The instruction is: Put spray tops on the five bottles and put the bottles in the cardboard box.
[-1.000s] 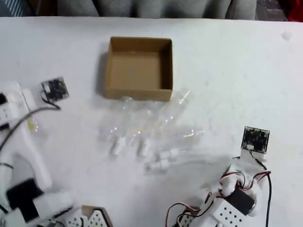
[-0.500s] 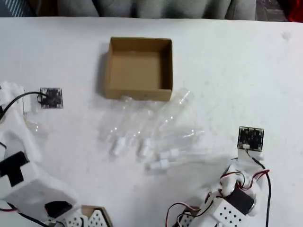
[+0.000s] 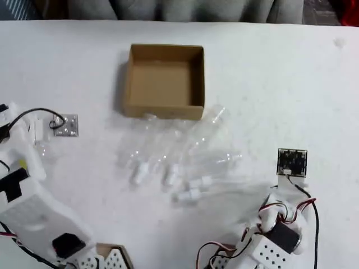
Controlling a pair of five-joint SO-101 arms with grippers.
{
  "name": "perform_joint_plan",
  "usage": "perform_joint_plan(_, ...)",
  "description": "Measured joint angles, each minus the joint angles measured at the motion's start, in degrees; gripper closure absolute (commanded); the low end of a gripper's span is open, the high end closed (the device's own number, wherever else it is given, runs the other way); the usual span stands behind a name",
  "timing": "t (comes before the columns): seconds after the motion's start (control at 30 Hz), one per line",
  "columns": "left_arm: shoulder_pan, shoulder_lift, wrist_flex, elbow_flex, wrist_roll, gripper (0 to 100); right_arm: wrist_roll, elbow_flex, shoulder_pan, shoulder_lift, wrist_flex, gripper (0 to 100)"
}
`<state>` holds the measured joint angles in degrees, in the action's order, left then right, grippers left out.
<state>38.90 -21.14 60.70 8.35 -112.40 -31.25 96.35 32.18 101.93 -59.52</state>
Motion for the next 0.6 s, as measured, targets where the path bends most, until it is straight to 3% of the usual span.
perform_joint_plan(0.1, 0.0, 0.0, 0.26, -0.09, 1.67, 96, 0.0, 0.0, 0.0, 0.0, 0.0, 98.4)
perform_joint_plan(0.37, 0.09, -0.09, 6.24, -3.08, 8.7, 94, 0.0, 0.0, 0.0, 0.0, 0.0, 98.4)
perform_joint_plan(0.6, -0.26, -0.09, 21.36, -11.69, 19.6, 94, 0.0, 0.0, 0.0, 0.0, -0.79, 98.4)
